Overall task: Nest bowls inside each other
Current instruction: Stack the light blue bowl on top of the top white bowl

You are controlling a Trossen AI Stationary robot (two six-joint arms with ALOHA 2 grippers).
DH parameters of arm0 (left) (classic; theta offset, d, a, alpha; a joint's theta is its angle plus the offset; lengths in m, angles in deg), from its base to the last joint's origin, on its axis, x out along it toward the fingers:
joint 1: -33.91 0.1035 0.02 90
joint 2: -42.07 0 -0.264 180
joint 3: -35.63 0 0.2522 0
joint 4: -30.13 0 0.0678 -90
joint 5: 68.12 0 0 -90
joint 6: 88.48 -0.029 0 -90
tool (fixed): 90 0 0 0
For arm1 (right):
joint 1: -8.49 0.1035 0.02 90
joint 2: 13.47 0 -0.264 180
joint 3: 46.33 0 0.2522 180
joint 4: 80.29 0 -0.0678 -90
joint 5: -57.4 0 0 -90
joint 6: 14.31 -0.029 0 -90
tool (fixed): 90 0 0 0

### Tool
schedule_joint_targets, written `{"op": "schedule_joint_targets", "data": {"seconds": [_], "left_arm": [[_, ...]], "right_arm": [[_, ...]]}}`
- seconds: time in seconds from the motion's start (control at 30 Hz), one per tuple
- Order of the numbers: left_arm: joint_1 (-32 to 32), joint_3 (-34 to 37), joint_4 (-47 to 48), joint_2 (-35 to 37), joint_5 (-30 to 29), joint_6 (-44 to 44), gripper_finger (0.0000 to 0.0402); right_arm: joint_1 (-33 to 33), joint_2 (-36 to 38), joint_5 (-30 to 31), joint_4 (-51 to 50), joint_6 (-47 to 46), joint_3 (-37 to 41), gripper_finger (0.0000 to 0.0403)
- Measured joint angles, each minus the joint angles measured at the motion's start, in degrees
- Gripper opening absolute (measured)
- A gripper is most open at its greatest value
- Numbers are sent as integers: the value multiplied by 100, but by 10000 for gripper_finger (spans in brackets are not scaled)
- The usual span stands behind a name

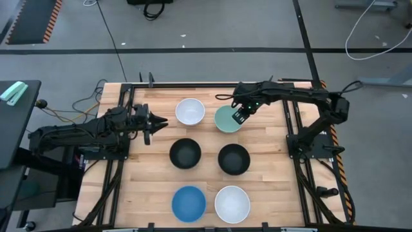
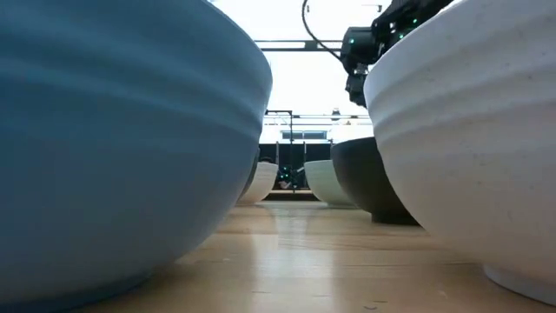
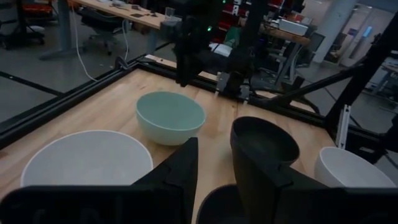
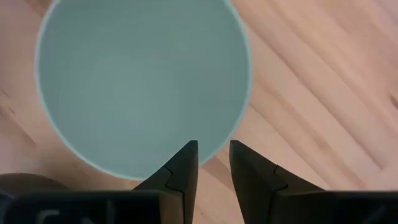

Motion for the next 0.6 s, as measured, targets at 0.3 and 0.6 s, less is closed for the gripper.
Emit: {"op": "schedule_joint_targets", "data": {"seconds": [0.3, 0.6], "left_arm": [[-42, 0, 17, 0, 0, 0, 107], [-40, 0, 28, 0, -2, 0, 107]], "right_arm": [[-196, -537, 6, 211, 79, 2, 100], [-417, -665, 10, 292, 210, 7, 100]]}}
